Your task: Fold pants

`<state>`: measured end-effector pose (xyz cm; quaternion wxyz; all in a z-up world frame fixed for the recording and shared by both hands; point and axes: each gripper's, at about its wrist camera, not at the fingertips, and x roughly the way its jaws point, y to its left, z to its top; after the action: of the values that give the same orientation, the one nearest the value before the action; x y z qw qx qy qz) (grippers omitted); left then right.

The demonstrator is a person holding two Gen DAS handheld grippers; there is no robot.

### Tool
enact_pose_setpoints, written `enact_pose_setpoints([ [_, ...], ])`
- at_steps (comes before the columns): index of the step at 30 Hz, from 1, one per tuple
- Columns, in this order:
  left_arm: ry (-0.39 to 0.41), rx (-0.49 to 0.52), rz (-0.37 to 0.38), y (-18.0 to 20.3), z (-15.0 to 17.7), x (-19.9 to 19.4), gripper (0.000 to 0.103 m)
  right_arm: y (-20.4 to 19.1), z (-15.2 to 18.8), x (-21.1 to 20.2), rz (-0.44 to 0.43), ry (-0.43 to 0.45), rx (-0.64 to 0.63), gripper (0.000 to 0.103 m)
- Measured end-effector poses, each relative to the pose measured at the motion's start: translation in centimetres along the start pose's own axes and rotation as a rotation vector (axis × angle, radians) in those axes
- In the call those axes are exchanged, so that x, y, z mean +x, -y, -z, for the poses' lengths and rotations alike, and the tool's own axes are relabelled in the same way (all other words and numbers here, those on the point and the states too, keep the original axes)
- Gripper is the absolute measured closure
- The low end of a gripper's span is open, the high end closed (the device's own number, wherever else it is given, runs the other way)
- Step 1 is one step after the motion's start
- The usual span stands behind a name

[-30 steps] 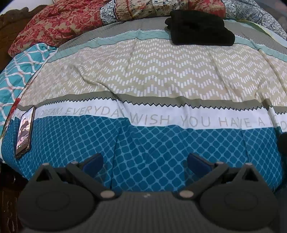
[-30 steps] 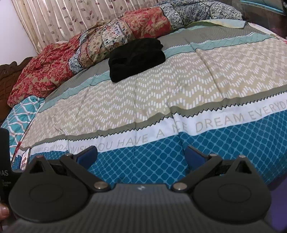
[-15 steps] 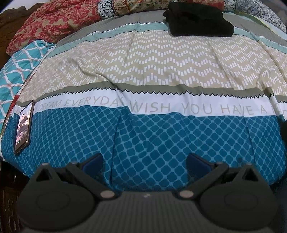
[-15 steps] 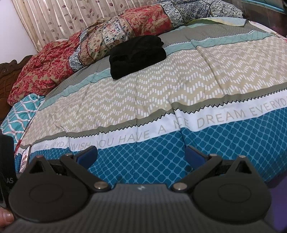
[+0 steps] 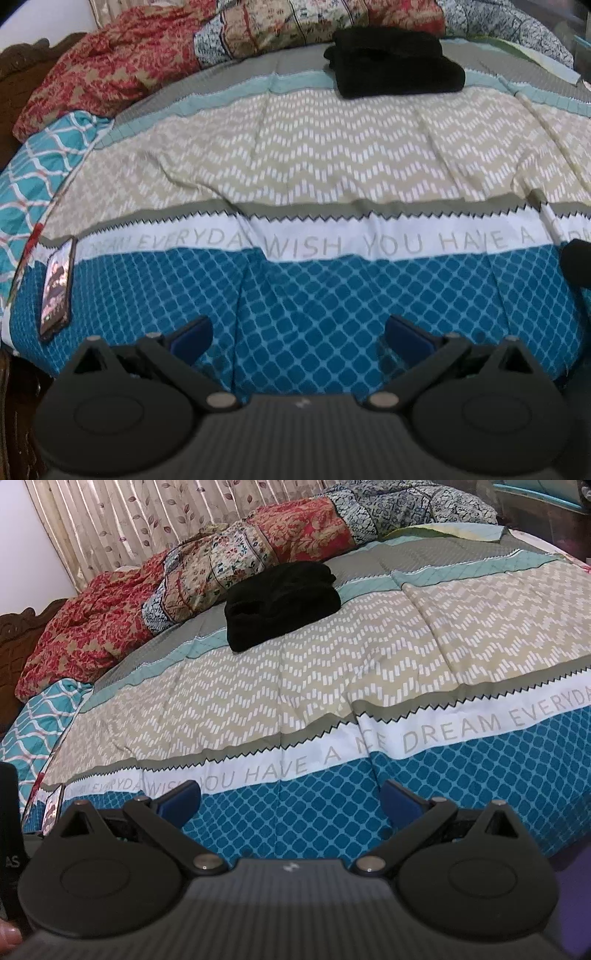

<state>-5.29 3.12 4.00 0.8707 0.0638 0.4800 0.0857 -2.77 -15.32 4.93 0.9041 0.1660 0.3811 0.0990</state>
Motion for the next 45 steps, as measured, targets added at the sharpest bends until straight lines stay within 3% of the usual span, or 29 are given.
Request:
enact_pose_setpoints([
  [18,0.068,0.002,0.0,0.1,-1.6,-1.3,0.0,0.0,-1.2,-1.4,-0.003,0.067,-0.002,0.0],
  [33,0.142,0.052,0.025,2.6,-5.5,-2.7,0.0,2.5,-4.0,-2.7,0.044,0.18,0.037,0.0],
  [45,0.131,0.091,0.035,4.8,-7.0,-2.1,0.0,3.9,-4.7,-2.6,0.054,0.189,0.069,0.0],
])
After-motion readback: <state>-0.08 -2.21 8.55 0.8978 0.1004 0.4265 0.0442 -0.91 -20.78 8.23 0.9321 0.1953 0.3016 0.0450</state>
